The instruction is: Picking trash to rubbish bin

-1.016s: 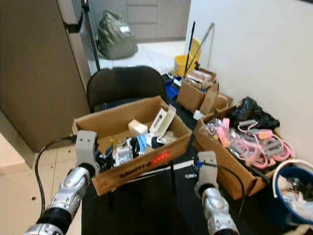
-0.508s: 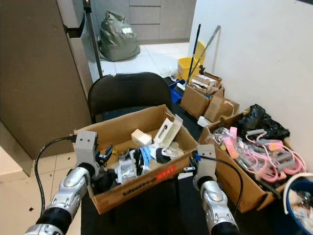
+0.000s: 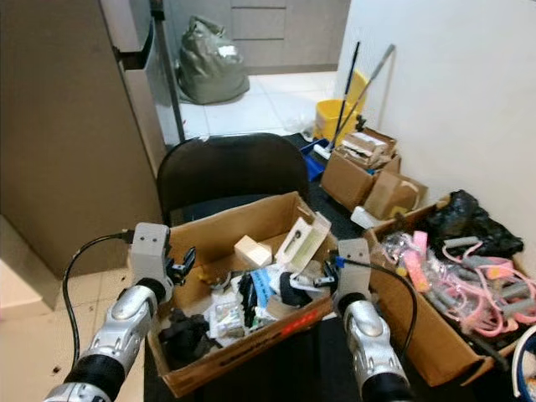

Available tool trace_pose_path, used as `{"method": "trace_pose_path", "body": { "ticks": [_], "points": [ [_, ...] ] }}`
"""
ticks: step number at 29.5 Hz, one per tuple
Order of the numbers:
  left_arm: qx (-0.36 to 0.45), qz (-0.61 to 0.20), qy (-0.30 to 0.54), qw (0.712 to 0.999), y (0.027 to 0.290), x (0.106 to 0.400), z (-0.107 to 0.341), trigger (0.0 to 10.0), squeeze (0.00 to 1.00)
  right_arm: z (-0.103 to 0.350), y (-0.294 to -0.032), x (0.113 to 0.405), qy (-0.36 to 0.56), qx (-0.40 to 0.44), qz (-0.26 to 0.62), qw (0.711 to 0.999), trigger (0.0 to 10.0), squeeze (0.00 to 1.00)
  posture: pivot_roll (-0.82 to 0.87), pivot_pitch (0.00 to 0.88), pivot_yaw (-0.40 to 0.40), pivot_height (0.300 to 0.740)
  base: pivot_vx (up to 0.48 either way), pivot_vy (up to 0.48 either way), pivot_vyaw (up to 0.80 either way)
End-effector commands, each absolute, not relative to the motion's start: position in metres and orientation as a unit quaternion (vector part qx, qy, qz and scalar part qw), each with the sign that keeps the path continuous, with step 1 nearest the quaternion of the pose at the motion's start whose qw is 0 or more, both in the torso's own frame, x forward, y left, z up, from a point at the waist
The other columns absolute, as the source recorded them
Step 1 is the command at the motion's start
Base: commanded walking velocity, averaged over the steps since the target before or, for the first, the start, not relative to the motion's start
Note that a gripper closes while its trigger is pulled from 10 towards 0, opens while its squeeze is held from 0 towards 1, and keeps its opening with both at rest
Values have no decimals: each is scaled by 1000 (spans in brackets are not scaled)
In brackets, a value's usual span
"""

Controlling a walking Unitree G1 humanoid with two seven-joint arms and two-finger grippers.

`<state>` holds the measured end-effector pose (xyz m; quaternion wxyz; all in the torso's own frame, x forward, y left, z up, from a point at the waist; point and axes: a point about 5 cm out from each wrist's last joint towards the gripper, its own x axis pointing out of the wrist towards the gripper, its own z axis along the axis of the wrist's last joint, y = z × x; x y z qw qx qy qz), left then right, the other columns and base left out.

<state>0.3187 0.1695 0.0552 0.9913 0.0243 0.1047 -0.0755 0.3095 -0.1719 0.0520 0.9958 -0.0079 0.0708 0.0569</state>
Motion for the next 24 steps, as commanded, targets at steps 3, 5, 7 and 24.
{"method": "trace_pose_path", "body": {
  "ticks": [3, 5, 7, 24],
  "points": [
    [83, -126, 92, 984, 161, 319, 62, 10000, 0, 55, -169, 313, 70, -15, 72, 995, 10000, 0, -53, 52, -27, 740, 0, 0, 0],
    [113, -165, 86, 976, 156, 318, 65, 10000, 0, 58, -165, 317, 69, -19, 83, 994, 10000, 0, -52, 52, -27, 740, 0, 0, 0],
    [126, -200, 84, 968, 153, 317, 68, 10000, 0, 62, -160, 321, 67, -21, 100, 992, 10000, 0, -52, 52, -27, 740, 0, 0, 0],
    [166, -388, 196, 885, 156, 295, 72, 10000, 0, 84, -93, 348, 76, -116, 291, 947, 10000, 0, -25, 38, -40, 740, 0, 0, 0]
  ]
}}
